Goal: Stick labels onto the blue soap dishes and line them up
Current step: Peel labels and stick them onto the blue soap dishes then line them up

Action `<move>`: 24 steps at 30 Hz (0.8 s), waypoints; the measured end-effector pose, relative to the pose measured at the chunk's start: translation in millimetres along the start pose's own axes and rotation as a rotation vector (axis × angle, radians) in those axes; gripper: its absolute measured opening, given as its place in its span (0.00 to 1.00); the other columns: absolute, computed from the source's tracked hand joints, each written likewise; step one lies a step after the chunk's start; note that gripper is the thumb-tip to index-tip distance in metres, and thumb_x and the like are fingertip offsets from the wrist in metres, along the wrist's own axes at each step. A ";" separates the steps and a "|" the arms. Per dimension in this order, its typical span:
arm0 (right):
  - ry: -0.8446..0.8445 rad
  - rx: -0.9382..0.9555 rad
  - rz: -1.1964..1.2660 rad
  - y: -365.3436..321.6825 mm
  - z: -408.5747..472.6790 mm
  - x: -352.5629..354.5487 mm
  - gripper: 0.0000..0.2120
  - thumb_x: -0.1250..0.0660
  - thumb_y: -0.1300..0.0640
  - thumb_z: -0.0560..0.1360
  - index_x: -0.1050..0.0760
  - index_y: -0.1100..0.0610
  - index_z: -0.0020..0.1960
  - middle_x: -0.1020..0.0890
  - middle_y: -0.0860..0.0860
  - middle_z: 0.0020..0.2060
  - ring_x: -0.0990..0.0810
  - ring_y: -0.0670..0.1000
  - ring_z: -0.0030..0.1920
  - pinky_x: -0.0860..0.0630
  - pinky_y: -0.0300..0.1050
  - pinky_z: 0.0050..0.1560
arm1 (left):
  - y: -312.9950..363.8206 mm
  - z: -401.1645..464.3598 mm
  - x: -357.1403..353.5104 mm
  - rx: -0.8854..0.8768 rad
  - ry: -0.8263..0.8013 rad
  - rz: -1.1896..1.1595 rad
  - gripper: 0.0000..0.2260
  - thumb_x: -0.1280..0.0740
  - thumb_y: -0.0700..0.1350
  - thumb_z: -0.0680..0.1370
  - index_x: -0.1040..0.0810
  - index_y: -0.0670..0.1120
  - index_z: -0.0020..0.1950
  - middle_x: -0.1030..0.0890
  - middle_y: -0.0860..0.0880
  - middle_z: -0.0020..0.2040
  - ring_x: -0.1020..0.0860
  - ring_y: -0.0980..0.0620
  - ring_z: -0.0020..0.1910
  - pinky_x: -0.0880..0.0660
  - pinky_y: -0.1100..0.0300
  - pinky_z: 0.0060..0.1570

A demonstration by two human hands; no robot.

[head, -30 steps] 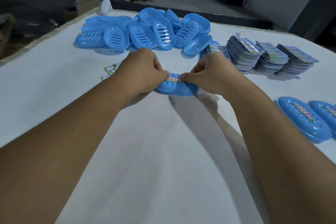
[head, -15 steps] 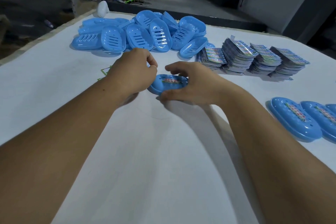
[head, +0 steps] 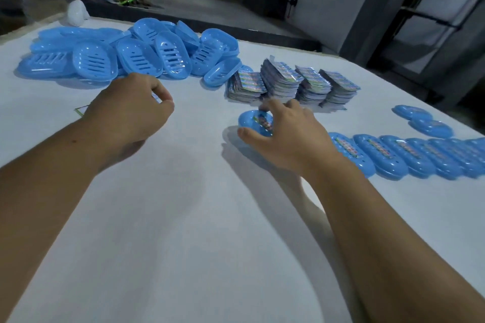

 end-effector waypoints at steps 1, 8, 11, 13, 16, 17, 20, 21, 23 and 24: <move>0.008 -0.034 -0.036 7.6 -6.8 3.1 0.33 0.40 0.26 0.70 0.29 0.45 0.67 0.25 0.53 0.61 0.28 0.60 0.63 0.31 0.53 0.58 | 0.9 -0.9 0.7 -0.005 -0.001 0.000 0.03 0.32 0.52 0.75 0.21 0.55 0.43 0.18 0.54 0.45 0.21 0.48 0.46 0.24 0.51 0.47; 0.028 -0.169 -0.139 48.2 -39.2 16.1 0.33 0.42 0.28 0.72 0.28 0.47 0.70 0.24 0.52 0.61 0.29 0.59 0.61 0.32 0.53 0.59 | -0.5 -9.7 0.7 -0.011 -0.005 -0.077 0.09 0.34 0.60 0.67 0.21 0.65 0.46 0.18 0.57 0.38 0.17 0.50 0.41 0.19 0.44 0.51; 0.058 -0.181 -0.134 55.9 -44.5 16.6 0.33 0.41 0.29 0.73 0.27 0.47 0.70 0.25 0.51 0.62 0.30 0.58 0.62 0.32 0.53 0.62 | -17.0 0.4 -8.2 -0.017 0.049 -0.116 0.13 0.35 0.63 0.66 0.20 0.66 0.49 0.19 0.59 0.31 0.17 0.49 0.36 0.17 0.43 0.47; 0.085 -0.177 -0.110 59.5 -46.5 15.9 0.32 0.39 0.29 0.73 0.28 0.46 0.70 0.26 0.50 0.62 0.30 0.57 0.62 0.33 0.52 0.62 | -33.5 11.9 -18.1 -0.037 0.088 -0.134 0.14 0.34 0.63 0.66 0.19 0.65 0.50 0.19 0.61 0.31 0.17 0.49 0.33 0.16 0.43 0.43; 0.117 -0.187 -0.074 67.5 -47.0 16.2 0.29 0.35 0.32 0.73 0.29 0.43 0.71 0.26 0.49 0.63 0.31 0.57 0.62 0.35 0.51 0.64 | -48.7 21.0 -28.8 -0.077 0.125 -0.114 0.14 0.34 0.64 0.68 0.20 0.66 0.51 0.19 0.65 0.32 0.19 0.53 0.30 0.16 0.45 0.39; 0.126 -0.197 -0.062 70.8 -46.7 16.4 0.28 0.34 0.33 0.74 0.29 0.43 0.70 0.26 0.50 0.63 0.31 0.58 0.62 0.35 0.51 0.64 | -51.8 22.2 -30.3 -0.085 0.134 -0.105 0.14 0.34 0.64 0.68 0.20 0.66 0.52 0.20 0.65 0.32 0.19 0.54 0.29 0.16 0.45 0.38; 0.156 -0.238 -0.024 81.3 -45.5 16.3 0.25 0.33 0.36 0.74 0.28 0.42 0.69 0.25 0.50 0.63 0.31 0.59 0.62 0.36 0.50 0.64 | -53.9 20.5 -31.0 -0.094 0.138 -0.111 0.14 0.33 0.64 0.68 0.20 0.66 0.52 0.20 0.63 0.31 0.19 0.52 0.29 0.16 0.44 0.38; 0.162 -0.250 -0.008 84.4 -45.0 16.1 0.24 0.32 0.37 0.75 0.27 0.42 0.68 0.25 0.50 0.62 0.31 0.59 0.62 0.35 0.50 0.64 | -51.6 19.5 -30.0 -0.095 0.134 -0.107 0.14 0.33 0.64 0.68 0.20 0.66 0.52 0.20 0.63 0.31 0.19 0.52 0.30 0.16 0.44 0.38; 0.162 -0.268 0.038 89.4 -44.0 15.2 0.22 0.32 0.38 0.76 0.26 0.41 0.68 0.25 0.50 0.62 0.31 0.58 0.62 0.34 0.51 0.64 | -42.3 15.2 -24.4 -0.096 0.120 -0.102 0.13 0.34 0.64 0.68 0.20 0.66 0.50 0.20 0.64 0.32 0.19 0.52 0.31 0.16 0.44 0.40; 0.163 -0.271 0.057 91.2 -43.4 14.9 0.21 0.31 0.39 0.76 0.26 0.41 0.67 0.25 0.50 0.61 0.31 0.58 0.63 0.33 0.52 0.65 | -35.7 11.7 -20.3 -0.095 0.111 -0.100 0.13 0.34 0.64 0.67 0.20 0.66 0.50 0.19 0.65 0.32 0.18 0.53 0.32 0.16 0.45 0.41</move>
Point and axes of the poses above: each hand's wrist, its own z-axis towards the middle knuckle, its own x-axis out of the back of the hand, y = z × x, the point moved 1 cm from there along z, towards the middle knuckle
